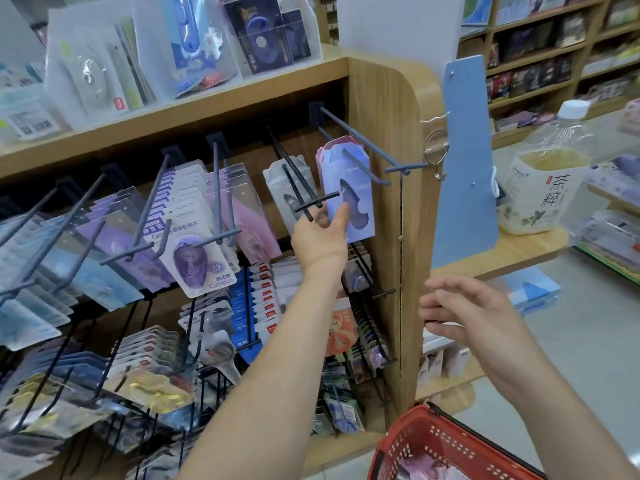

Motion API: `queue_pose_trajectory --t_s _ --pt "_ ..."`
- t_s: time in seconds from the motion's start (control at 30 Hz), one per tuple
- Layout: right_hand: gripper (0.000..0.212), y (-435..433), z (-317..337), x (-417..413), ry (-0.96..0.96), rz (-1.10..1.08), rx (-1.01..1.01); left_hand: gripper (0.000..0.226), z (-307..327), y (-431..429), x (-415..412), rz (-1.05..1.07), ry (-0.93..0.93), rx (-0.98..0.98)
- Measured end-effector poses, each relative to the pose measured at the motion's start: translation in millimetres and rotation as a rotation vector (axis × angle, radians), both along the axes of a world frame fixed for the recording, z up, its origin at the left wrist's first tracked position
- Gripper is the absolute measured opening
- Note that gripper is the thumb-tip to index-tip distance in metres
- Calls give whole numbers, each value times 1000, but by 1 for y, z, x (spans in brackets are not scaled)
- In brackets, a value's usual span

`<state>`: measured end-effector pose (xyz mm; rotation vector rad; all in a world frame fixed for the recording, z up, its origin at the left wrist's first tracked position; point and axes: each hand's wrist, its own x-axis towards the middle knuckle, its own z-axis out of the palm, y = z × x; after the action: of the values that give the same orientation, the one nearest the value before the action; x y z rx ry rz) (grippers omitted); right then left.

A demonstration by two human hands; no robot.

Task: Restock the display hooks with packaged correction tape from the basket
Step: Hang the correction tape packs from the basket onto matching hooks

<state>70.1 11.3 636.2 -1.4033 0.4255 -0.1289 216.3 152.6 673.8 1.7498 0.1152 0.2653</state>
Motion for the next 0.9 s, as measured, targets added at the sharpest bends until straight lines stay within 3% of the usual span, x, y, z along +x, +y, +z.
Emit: queue_pose_trajectory --t_s 0.17,0.23,0.33,0.57,0.77,0.9 --pt "19 -19 -22 -22 78 16 -117 37 -25 11 -11 -33 37 43" --pt "18 -29 -33 -32 124 19 -167 31 -39 18 -29 -48 7 15" --pt "17 -41 -49 -51 197 4 -273 12 -63 21 -65 -261 37 89" --pt "16 -56 -109 -131 469 -99 -472 27 -152 7 -118 -761 248 292" --pt "16 -59 -215 -210 706 -227 -372 32 -268 -12 -150 -994 421 524" --pt "21 -56 -302 -239 843 -309 -279 23 -359 -27 -175 -1079 542 656"
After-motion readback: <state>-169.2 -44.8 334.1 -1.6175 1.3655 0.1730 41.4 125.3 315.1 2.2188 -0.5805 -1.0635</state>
